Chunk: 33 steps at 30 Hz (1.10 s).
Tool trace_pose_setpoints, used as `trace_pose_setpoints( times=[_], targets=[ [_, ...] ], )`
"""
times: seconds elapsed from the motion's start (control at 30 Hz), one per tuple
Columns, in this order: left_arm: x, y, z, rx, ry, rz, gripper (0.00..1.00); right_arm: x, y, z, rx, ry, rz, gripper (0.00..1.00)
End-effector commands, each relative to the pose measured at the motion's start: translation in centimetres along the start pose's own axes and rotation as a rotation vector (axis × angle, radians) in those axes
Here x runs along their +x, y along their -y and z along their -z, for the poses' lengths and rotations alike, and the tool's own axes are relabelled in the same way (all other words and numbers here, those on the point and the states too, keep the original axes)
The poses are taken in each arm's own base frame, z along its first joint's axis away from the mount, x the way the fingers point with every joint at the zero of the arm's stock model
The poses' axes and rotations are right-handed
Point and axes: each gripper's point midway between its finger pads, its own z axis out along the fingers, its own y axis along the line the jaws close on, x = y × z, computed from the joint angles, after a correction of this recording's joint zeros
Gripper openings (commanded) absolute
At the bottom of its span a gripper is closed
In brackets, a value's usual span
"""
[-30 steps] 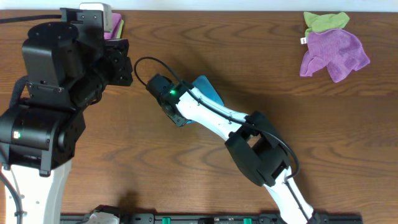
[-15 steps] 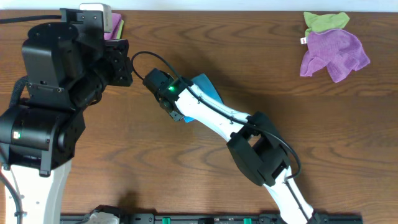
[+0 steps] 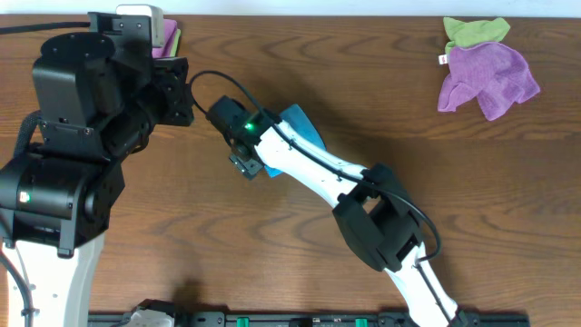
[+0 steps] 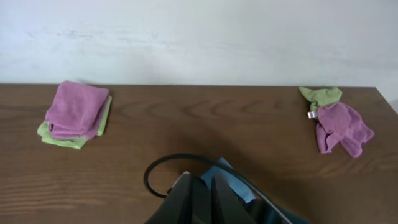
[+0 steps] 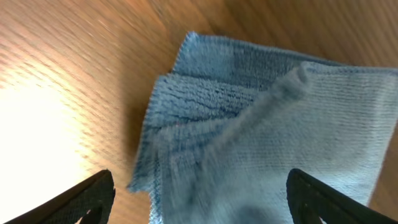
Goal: Fold the cloth
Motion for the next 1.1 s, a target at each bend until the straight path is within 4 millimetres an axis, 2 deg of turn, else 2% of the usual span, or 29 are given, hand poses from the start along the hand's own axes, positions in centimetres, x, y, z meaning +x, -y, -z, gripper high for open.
trace_pose_setpoints(
  times=[0.0, 0.1, 0.17, 0.23, 0.27, 0.33, 0.47, 0.67, 0.8, 0.93, 1.07],
  targets=[
    [-0.7, -0.2, 0.0, -0.010, 0.026, -0.022, 0.12, -2.0, -0.1, 1.8, -0.079, 0.043, -0.011, 0.86],
    [-1.1, -0.1, 0.1, -0.006, 0.044, -0.023, 0.13, -2.6, 0.0, 2.7, -0.120, 0.051, -0.012, 0.84],
    [-1.1, -0.1, 0.1, -0.006, 0.044, -0.023, 0.13, -2.7, 0.5, 3.2, -0.117, 0.050, -0.018, 0.74],
    [-1.1, -0.1, 0.1, -0.006, 0.044, -0.024, 0.13, -3.1, 1.6, 3.8, -0.092, 0.056, -0.029, 0.49],
    [-1.2, -0.1, 0.1, -0.006, 0.046, -0.023, 0.13, -3.1, 2.1, 3.8, -0.074, 0.054, -0.034, 0.25],
    [-1.2, -0.1, 0.1, -0.005, 0.047, -0.024, 0.13, -2.6, 3.6, 3.5, -0.044, 0.031, -0.049, 0.01],
    [-1.2, -0.1, 0.1, -0.005, 0.047, -0.023, 0.13, -1.7, 4.2, 2.2, -0.106, -0.007, -0.082, 0.01],
    [-1.1, -0.1, 0.1, -0.005, 0.045, -0.024, 0.14, -2.1, 4.1, 0.4, -0.118, -0.002, -0.098, 0.01],
    [-1.1, -0.1, 0.1, -0.005, 0.045, -0.023, 0.14, -2.1, 2.9, -1.7, -0.150, -0.012, -0.094, 0.01],
    [-1.1, -0.1, 0.1, -0.005, 0.045, -0.023, 0.15, -2.1, 1.8, -2.9, -0.193, -0.019, -0.093, 0.01],
    [-1.1, -0.1, 0.1, -0.005, 0.045, -0.023, 0.15, -2.6, 0.8, -2.9, -0.249, -0.001, -0.095, 0.01]
  ],
)
